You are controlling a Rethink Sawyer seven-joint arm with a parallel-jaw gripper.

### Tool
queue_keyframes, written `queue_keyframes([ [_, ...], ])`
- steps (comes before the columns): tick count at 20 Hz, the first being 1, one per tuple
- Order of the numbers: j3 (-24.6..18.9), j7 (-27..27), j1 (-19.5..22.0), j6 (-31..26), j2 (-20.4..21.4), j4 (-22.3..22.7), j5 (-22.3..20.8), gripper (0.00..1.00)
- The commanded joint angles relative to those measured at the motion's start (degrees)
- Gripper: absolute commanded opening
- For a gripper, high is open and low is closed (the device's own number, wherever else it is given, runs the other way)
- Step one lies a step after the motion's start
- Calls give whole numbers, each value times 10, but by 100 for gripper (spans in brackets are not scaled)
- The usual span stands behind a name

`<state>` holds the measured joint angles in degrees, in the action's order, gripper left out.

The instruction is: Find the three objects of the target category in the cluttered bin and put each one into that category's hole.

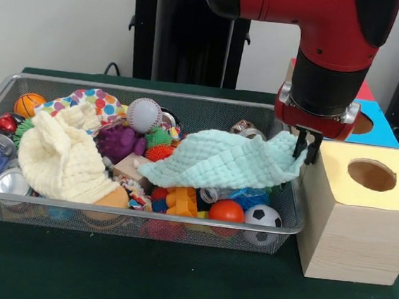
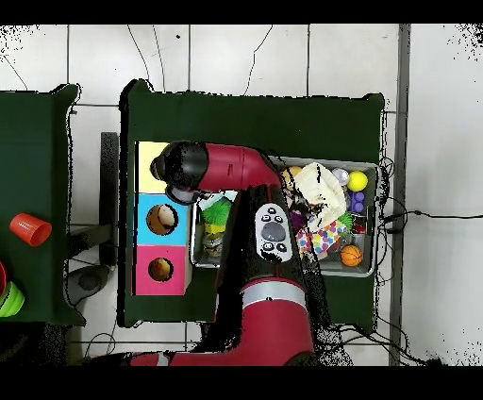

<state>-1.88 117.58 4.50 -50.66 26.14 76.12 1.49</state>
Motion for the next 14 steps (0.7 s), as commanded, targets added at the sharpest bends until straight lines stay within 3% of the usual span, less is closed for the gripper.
queue_keyframes([
  [1, -17, 101, 2, 40, -20, 32, 26, 0],
  [10, -9, 93, 12, 96, -19, 57, 14, 0],
  [11, -8, 90, 12, 95, -20, 56, 14, 100],
  [14, -24, 63, 28, 94, -20, 62, 17, 100],
])
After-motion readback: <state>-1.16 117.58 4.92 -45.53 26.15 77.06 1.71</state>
